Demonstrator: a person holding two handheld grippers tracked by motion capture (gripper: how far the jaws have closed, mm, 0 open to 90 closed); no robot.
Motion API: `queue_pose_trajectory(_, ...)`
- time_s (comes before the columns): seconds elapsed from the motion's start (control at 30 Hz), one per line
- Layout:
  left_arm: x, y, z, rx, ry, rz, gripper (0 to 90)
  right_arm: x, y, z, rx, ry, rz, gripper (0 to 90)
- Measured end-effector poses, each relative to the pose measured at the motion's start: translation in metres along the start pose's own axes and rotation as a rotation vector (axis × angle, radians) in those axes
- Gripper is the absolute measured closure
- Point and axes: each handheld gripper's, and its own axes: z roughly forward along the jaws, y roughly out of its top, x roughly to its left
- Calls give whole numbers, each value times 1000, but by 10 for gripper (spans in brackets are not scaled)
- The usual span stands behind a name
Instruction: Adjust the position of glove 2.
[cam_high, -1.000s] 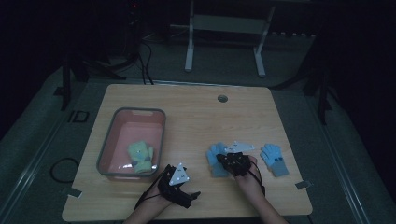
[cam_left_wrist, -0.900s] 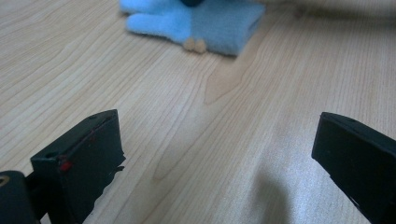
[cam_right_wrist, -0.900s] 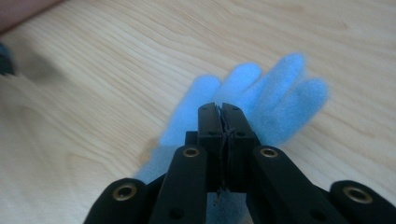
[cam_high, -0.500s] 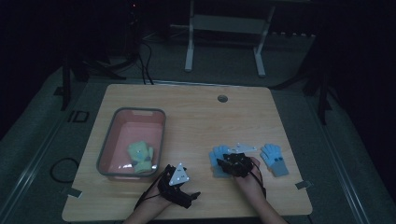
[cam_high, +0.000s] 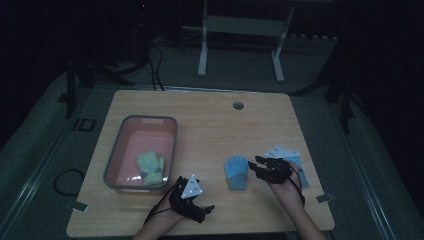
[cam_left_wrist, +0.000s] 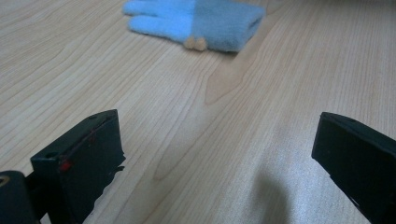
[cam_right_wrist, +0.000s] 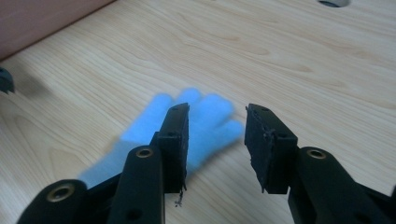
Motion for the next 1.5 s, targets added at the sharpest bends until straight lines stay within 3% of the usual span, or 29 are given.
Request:
queue_pose_trajectory(0.1, 0, 0, 1, 2, 0, -4, 22, -10, -4, -8, 5, -16, -11, 621)
queue_pose_trajectory(0.27, 0, 0, 1, 6, 0, -3, 22, -30, -12, -21, -2, -30, 23, 617)
queue_pose_trajectory(0.57, 0, 0, 1, 5, 0, -8, 22, -65, -22, -48, -4, -76, 39, 622)
queue_pose_trajectory(0.87, 0, -1, 2, 9, 1, -7, 22, -100, -44, -65, 20, -82, 52, 620)
queue_pose_trajectory(1.17, 0, -1, 3, 9, 2, -15, 22, -119, -75, -56, 73, -59, 99, 619)
queue_pose_trajectory(1.37, 0, -1, 3, 10, 0, -13, 22, -119, -88, -41, 130, -79, 55, 617)
queue_pose_trajectory(1.5, 1, -2, 4, 10, -1, -14, 22, -119, -94, -39, 97, -73, 61, 660)
